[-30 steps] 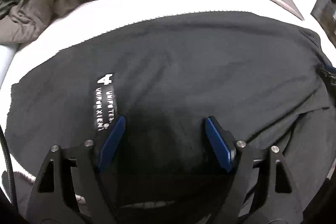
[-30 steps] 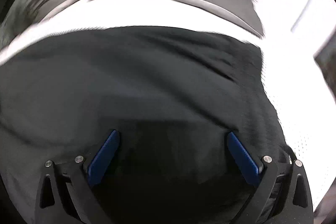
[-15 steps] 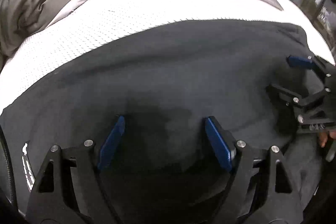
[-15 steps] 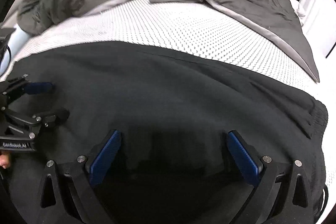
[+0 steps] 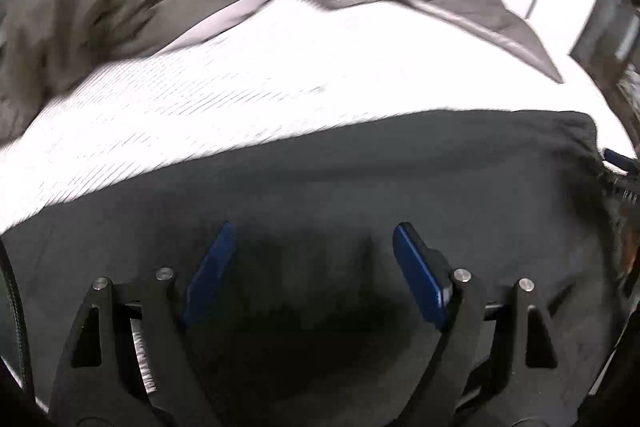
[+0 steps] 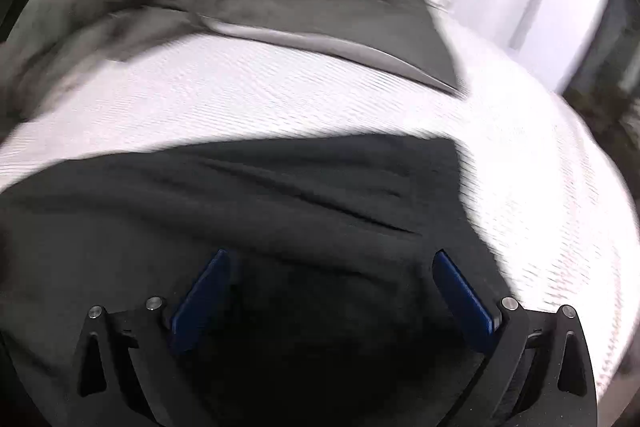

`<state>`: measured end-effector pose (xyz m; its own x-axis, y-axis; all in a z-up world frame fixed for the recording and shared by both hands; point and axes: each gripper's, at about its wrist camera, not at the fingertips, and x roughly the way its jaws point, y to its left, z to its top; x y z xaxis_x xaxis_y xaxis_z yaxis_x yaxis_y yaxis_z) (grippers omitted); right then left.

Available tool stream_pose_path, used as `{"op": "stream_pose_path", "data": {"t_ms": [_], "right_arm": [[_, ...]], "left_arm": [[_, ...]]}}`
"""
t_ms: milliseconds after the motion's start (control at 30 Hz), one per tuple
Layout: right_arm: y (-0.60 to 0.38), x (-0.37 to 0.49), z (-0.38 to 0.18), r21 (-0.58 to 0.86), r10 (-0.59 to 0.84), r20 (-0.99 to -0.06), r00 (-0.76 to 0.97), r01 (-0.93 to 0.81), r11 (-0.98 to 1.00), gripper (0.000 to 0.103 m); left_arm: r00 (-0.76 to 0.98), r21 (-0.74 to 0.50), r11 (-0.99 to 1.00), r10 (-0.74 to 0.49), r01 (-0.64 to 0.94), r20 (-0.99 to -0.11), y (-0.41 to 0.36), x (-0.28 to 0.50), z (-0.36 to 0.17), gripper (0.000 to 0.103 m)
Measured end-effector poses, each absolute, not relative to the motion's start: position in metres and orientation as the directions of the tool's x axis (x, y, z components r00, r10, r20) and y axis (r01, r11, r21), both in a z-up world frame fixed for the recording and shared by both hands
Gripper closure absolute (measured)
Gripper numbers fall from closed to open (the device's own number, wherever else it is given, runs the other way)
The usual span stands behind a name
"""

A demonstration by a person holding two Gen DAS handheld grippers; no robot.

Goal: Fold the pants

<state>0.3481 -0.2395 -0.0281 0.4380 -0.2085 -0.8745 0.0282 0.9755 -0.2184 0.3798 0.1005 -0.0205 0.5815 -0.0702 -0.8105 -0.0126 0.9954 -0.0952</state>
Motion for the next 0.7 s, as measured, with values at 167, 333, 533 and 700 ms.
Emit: {"op": "stream_pose_path", "data": {"t_ms": [167,333,533,700], "right_arm": [[-0.162,0.371,-0.060,-0.062,0.001,-0.926,0.377,-0.154,0.986,0.000],[-0.155,0.387,-0.088,-0.196,-0.133,-0.926,0.353,-0.152,0.969,0.000],[-0.260,0.376,-0.065,-0.344,-0.407,-0.858,0.313,0.238,0.909,0.000],[-0.260,0.358,-0.041,-0.279,-0.325,-0.883,0.340,0.177,0.944,0.001]], "left_arm": [[0.513,-0.091,0.995,-0.101,0.045,-0.852,0.053,0.428,-0.039,0.023],[0.503,-0.087,0.996,-0.080,0.010,-0.861,0.056,0.422,-0.046,0.023],[0.515,0.019,0.983,0.112,-0.182,-0.850,0.107,0.378,-0.038,0.023],[0.578,-0.067,0.984,0.041,-0.165,-0.815,0.105,0.318,-0.014,0.023]]}}
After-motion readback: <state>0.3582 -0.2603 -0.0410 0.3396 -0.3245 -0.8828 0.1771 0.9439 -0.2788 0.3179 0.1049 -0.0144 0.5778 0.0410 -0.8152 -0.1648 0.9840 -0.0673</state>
